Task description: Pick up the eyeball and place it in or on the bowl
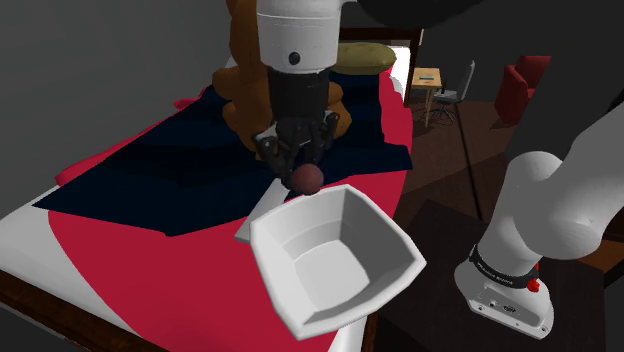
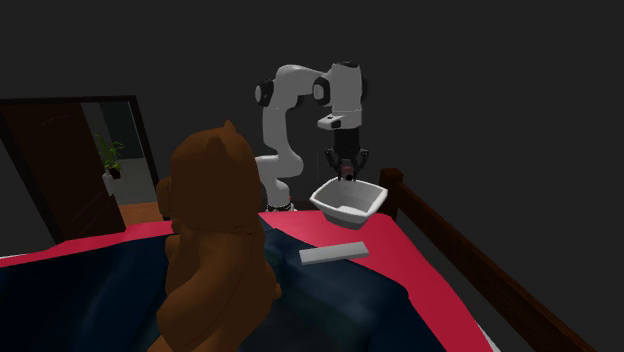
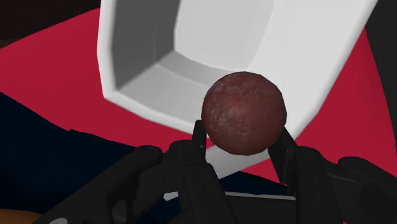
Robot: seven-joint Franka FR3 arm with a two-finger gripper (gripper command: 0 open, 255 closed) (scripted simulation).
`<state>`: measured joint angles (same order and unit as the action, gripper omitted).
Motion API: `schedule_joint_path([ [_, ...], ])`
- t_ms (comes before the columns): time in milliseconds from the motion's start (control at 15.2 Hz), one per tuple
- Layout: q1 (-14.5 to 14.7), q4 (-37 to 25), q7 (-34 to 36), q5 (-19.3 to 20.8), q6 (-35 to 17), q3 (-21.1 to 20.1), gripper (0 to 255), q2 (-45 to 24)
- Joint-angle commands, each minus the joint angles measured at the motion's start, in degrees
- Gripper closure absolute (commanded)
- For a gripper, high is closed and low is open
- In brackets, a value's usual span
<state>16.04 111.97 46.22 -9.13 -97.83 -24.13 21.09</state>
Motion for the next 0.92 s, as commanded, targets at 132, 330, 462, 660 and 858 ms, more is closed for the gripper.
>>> schedule_joint_path([
  [132, 2.27, 3.81, 3.33, -2.50, 0.93, -1.88, 255, 5.42],
  [330, 2.47, 6.47, 3.15, -2.80, -1.31, -2.07, 255, 5.86],
  [462, 2.58, 8.19, 3.03, -3.00, -2.80, -2.24, 255, 6.10],
  [660, 2.75, 10.68, 2.88, -3.29, -5.04, -2.51, 255, 6.35],
  [858, 2.90, 13.07, 2.76, -3.57, -7.31, -2.82, 255, 6.49],
])
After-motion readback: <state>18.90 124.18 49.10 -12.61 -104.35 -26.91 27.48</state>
